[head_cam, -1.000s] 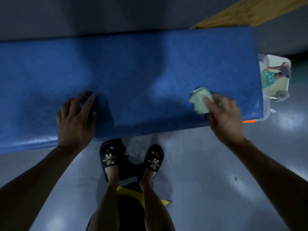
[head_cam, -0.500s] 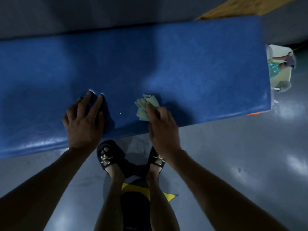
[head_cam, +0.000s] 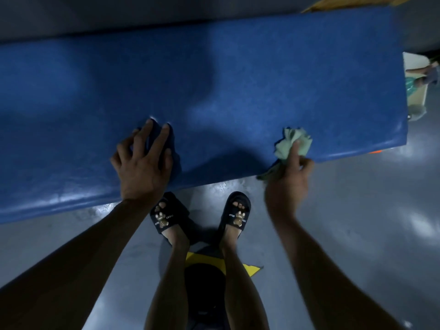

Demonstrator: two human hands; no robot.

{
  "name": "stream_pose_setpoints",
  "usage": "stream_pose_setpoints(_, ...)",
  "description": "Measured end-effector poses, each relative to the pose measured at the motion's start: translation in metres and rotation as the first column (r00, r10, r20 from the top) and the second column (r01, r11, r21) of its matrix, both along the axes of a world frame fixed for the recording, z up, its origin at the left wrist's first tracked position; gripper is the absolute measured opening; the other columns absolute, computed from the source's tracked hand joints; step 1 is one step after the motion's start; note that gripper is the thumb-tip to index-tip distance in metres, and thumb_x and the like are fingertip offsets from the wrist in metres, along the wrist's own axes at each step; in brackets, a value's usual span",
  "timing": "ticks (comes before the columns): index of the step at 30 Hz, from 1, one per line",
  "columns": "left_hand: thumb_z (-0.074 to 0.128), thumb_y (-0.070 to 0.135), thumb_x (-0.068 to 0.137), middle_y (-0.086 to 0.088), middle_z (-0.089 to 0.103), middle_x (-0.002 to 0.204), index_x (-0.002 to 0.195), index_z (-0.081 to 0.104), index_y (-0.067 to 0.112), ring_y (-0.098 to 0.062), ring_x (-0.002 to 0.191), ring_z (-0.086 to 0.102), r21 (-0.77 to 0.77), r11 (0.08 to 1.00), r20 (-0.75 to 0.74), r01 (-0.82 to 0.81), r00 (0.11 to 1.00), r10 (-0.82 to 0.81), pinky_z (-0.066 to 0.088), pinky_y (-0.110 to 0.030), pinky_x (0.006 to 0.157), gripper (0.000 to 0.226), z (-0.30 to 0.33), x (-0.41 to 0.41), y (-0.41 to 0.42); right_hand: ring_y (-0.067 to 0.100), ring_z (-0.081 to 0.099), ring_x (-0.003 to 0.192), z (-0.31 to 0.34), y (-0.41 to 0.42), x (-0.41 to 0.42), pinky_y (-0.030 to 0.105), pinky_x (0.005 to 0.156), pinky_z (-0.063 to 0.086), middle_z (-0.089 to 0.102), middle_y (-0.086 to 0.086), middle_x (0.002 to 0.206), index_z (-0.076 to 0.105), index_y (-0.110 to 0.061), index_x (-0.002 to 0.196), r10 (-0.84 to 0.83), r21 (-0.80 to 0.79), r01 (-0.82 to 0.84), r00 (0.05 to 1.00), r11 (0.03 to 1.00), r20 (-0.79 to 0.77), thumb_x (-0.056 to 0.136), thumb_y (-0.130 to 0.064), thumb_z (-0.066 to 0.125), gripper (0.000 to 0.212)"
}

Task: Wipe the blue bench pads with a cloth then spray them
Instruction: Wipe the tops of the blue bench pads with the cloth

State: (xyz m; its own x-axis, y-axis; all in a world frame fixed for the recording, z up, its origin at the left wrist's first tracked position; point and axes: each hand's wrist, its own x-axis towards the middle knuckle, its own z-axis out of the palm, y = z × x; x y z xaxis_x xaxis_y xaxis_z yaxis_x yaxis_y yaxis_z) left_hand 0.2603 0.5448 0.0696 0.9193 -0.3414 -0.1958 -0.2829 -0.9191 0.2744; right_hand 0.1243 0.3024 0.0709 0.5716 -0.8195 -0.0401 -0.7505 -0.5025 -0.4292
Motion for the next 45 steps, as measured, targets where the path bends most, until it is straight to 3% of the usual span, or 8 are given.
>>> stream_pose_setpoints(8, 0.046, 0.04, 0.101, 0.003, 0.027, 0.16, 0.152, 0.032, 0.039, -0.033, 0.135, 0.024, -0.012, 1.0, 0.008, 0.004, 1.0, -0.004, 0.027, -0.052, 0.102, 0.052, -0.001, -0.002, 0.0, 0.018, 0.056, 0.09, 0.019, 0.023, -0.01, 0.033, 0.069, 0.05, 0.051, 0.002, 0.113, 0.048, -0.024, 0.145, 0.57, 0.138, -0.561, 0.821, 0.816, -0.034, 0.094, -0.023, 0.05, 0.05)
stream_pose_setpoints(13, 0.046, 0.041, 0.1, 0.004, 0.029, 0.159, 0.151, 0.034, 0.04, -0.034, 0.132, 0.027, -0.014, 1.0, 0.016, 0.01, 1.0, -0.01, 0.028, -0.051, 0.1, 0.052, -0.001, -0.001, 0.0, 0.034, 0.056, 0.082, 0.02, -0.074, -0.005, 0.042, 0.073, 0.05, 0.05, 0.015, 0.11, 0.054, -0.021, 0.14, 0.218, -0.029, -0.221, 0.973, 0.975, -0.081, 0.092, -0.024, 0.051, 0.048)
stream_pose_setpoints(17, 0.045, 0.041, 0.1, 0.004, 0.029, 0.159, 0.15, 0.034, 0.04, -0.033, 0.133, 0.027, -0.019, 1.0, 0.012, 0.0, 1.0, 0.0, 0.028, -0.051, 0.1, 0.051, -0.002, -0.001, 0.0, 0.011, 0.05, 0.079, 0.012, -0.022, 0.02, 0.036, 0.079, 0.05, 0.051, -0.006, 0.102, 0.055, -0.02, 0.138, 0.075, 0.015, -0.075, 0.997, 0.997, 0.003, 0.092, -0.032, 0.043, 0.049)
stream_pose_setpoints(21, 0.046, 0.04, 0.1, 0.003, 0.033, 0.157, 0.149, 0.037, 0.04, -0.034, 0.128, 0.03, -0.022, 1.0, 0.032, 0.015, 0.999, -0.014, 0.03, -0.05, 0.095, 0.05, -0.001, 0.001, 0.001, 0.032, 0.054, 0.091, 0.006, 0.08, 0.035, 0.037, 0.067, 0.047, 0.05, 0.015, 0.111, 0.042, -0.015, 0.151, 0.331, 0.002, -0.331, 0.942, 0.943, -0.062, 0.083, -0.004, 0.054, 0.07)
stream_pose_setpoints(26, 0.043, 0.04, 0.099, 0.0, 0.04, 0.152, 0.147, 0.042, 0.034, -0.034, 0.124, 0.035, -0.052, 0.998, 0.033, 0.036, 0.999, -0.034, 0.031, -0.047, 0.093, 0.049, 0.01, 0.008, 0.005, 0.03, 0.057, 0.092, 0.02, 0.056, 0.038, 0.033, 0.063, 0.047, 0.054, 0.01, 0.107, 0.052, -0.023, 0.142, 0.732, -0.004, -0.745, 0.655, 0.667, -0.189, 0.074, -0.022, 0.076, 0.073)
stream_pose_setpoints(32, 0.046, 0.037, 0.094, -0.004, 0.042, 0.15, 0.146, 0.043, 0.026, -0.037, 0.129, 0.036, -0.086, 0.995, 0.082, 0.042, 0.996, -0.035, 0.031, -0.048, 0.098, 0.054, 0.01, 0.035, 0.037, 0.038, 0.053, 0.09, 0.021, -0.066, 0.03, 0.041, 0.075, 0.048, 0.044, 0.014, 0.106, 0.05, -0.025, 0.144, 0.29, -0.071, -0.306, 0.94, 0.949, -0.179, 0.089, -0.024, 0.047, 0.055)
stream_pose_setpoints(39, 0.041, 0.045, 0.097, -0.002, 0.034, 0.157, 0.151, 0.035, 0.032, -0.037, 0.128, 0.034, 0.045, 0.994, 0.1, 0.098, 0.99, -0.103, 0.03, -0.052, 0.101, 0.056, -0.005, 0.043, 0.054, 0.034, 0.055, 0.085, 0.005, 0.084, 0.064, 0.038, 0.066, 0.05, 0.052, 0.016, 0.109, 0.051, -0.018, 0.145, 0.19, 0.005, -0.19, 0.981, 0.982, -0.031, 0.081, -0.019, 0.045, 0.064)
stream_pose_setpoints(45, 0.04, 0.045, 0.097, -0.002, 0.03, 0.16, 0.153, 0.031, 0.032, -0.037, 0.128, 0.033, 0.06, 0.991, 0.082, 0.12, 0.989, -0.125, 0.03, -0.052, 0.101, 0.059, -0.004, 0.044, 0.056, 0.028, 0.06, 0.082, 0.021, 0.152, 0.086, 0.036, 0.053, 0.056, 0.056, 0.003, 0.112, 0.052, -0.032, 0.141, 0.784, 0.074, -0.781, 0.619, 0.621, -0.043, 0.076, -0.028, 0.074, 0.069)
